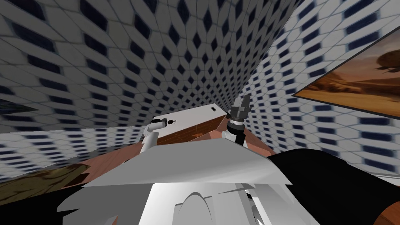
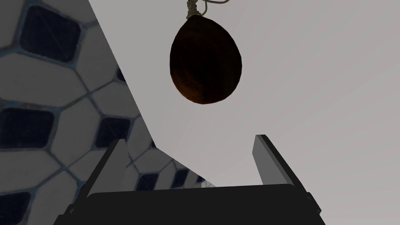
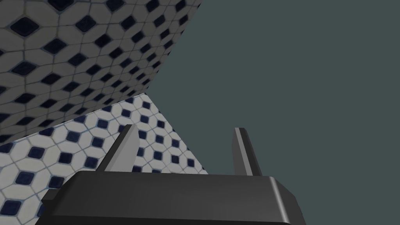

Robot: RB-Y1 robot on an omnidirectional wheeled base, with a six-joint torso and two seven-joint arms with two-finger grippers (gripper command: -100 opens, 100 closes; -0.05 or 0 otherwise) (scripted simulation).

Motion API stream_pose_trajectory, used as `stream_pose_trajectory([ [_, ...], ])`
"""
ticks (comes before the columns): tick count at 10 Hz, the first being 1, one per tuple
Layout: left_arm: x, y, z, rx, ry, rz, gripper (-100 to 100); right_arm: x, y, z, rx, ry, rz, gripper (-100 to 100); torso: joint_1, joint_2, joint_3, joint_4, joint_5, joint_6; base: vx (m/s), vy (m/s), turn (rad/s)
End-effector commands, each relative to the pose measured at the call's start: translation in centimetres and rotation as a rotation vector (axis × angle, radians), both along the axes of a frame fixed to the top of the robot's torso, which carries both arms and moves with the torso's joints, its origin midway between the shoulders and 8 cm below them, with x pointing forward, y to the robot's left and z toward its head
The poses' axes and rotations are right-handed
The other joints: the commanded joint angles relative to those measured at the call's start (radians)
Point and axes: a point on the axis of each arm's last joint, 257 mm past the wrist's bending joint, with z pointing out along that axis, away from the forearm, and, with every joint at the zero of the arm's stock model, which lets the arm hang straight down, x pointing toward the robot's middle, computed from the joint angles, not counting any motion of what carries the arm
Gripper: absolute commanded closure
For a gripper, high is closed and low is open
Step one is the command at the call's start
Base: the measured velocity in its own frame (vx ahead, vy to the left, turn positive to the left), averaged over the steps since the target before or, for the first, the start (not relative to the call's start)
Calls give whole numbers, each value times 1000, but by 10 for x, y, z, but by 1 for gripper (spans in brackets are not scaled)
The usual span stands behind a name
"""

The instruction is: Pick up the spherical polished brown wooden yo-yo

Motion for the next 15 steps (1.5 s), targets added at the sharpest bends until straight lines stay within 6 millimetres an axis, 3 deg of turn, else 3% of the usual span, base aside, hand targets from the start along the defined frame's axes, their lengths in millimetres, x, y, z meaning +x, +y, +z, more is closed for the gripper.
stream_pose_trajectory([
  [1, -8, -4, -13, -17, 51, 9, -100, 0, 0, 0, 0, 0, 0, 0, 0, 0, 0, 0, 0, 0, 70, 16, -75],
  [4, -21, -11, -32, -42, 125, 19, -100, 0, 0, 0, 0, 0, 0, 0, 0, 1, 1, 0, 0, 0, 58, 25, -77],
  [6, -19, -11, -31, -42, 125, 19, -100, 0, 0, 0, 0, 0, 0, 0, 0, 1, 1, 0, 0, 0, 32, 11, -25],
  [7, -20, -11, -32, -43, 129, 19, 0, 0, 0, 0, 0, 0, 0, 0, -1, 3, 2, 1, 0, 0, 0, 0, 0],
  [8, -25, 4, -36, -44, 132, 35, -100, 0, 0, 0, 0, 0, 0, 0, -1, 4, 3, 1, 0, 0, -17, -16, -140],
  [10, -36, 35, -44, -47, 138, 71, -100, 0, 0, 0, 0, 0, 0, 0, -4, 6, 4, 1, -1, 0, -30, -49, -220],
  [13, -42, 51, -46, -49, 138, 90, -100, 0, 0, 0, 0, 0, 0, 0, -4, 7, 4, 2, -1, 0, -22, -31, -99],
  [15, -53, 82, -47, -49, 131, 131, -100, 0, 0, 0, 0, 0, 0, 0, -3, 7, 4, 1, -1, 0, -25, -30, -183],
])
